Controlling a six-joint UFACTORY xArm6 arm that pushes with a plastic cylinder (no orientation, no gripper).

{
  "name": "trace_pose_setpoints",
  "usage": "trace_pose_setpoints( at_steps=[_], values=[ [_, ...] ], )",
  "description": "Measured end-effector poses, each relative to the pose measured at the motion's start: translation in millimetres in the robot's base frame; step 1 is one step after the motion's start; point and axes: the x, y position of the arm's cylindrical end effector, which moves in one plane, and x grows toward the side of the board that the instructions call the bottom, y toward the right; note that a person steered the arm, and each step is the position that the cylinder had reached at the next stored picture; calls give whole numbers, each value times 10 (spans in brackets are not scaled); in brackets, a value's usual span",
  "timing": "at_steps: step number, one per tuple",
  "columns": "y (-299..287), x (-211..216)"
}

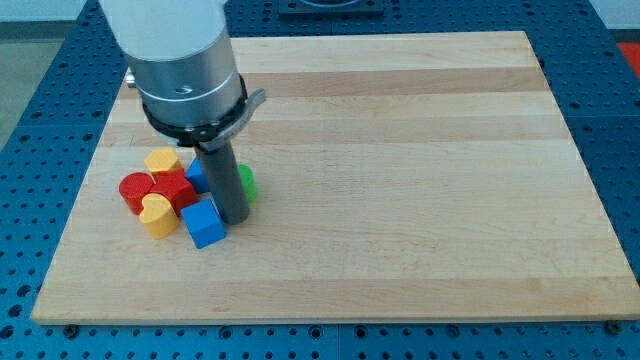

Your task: Push the green circle in between the blue blocks

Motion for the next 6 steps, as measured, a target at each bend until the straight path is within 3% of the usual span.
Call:
trace_pose_setpoints(
  at_steps=[2,4,5,6],
  values=[
    [577,-318],
    [-257,-397],
    [-304,-457],
    [-121,-776]
  ],
)
